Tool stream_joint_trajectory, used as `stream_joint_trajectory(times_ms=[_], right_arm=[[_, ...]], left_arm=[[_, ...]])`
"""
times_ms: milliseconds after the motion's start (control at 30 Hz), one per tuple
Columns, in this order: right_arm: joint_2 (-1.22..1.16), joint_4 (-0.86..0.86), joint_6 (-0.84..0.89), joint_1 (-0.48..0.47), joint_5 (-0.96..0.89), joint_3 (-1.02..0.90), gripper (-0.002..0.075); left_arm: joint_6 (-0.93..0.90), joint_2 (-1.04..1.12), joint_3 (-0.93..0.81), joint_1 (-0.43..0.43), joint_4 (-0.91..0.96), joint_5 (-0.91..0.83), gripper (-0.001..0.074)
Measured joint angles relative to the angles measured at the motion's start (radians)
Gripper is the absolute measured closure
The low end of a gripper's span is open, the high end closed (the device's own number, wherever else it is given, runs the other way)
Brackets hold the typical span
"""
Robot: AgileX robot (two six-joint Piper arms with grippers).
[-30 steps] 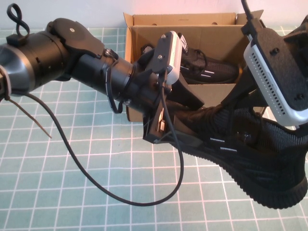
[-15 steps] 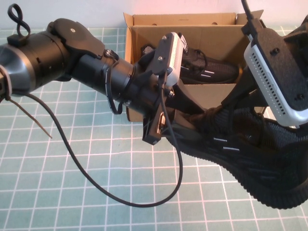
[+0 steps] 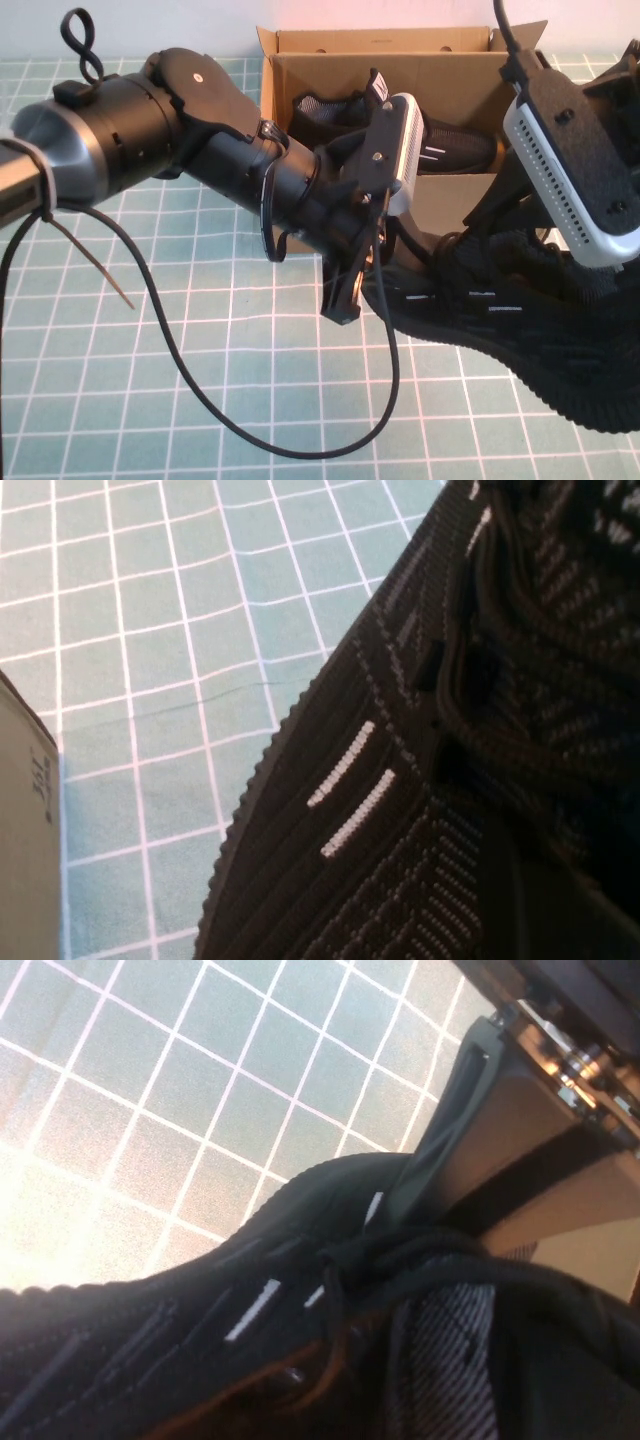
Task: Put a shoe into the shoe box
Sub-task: Hand over the shoe
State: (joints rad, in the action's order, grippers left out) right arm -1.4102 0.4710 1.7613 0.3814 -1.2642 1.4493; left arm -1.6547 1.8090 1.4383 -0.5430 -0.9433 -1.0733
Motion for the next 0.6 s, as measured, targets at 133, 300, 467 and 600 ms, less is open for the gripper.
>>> stream_joint_trajectory(times_ms=[133, 300, 467, 600], right_arm=[[0.0, -0.002, -0.007, 0.0, 0.0, 0.0, 0.0727], [0.0, -0.009, -0.108, 0.0, 0.005, 0.0, 0.0717], [0.006, -0.029, -0.284, 0.0, 0.077, 0.004, 0.0538], [0.01, -0.075, -0.417, 0.0, 0.096, 0.008, 0.0388]], left_arm=[[0.0, 0.0, 0.0, 0.0, 0.0, 0.008, 0.0701], [0.054, 0.0, 0.0, 0.0, 0.004, 0.035, 0.0704], [0.098, 0.002, -0.002, 0.0, 0.077, 0.122, 0.0708], [0.115, -0.004, -0.002, 0.002, 0.105, 0.175, 0.0712]])
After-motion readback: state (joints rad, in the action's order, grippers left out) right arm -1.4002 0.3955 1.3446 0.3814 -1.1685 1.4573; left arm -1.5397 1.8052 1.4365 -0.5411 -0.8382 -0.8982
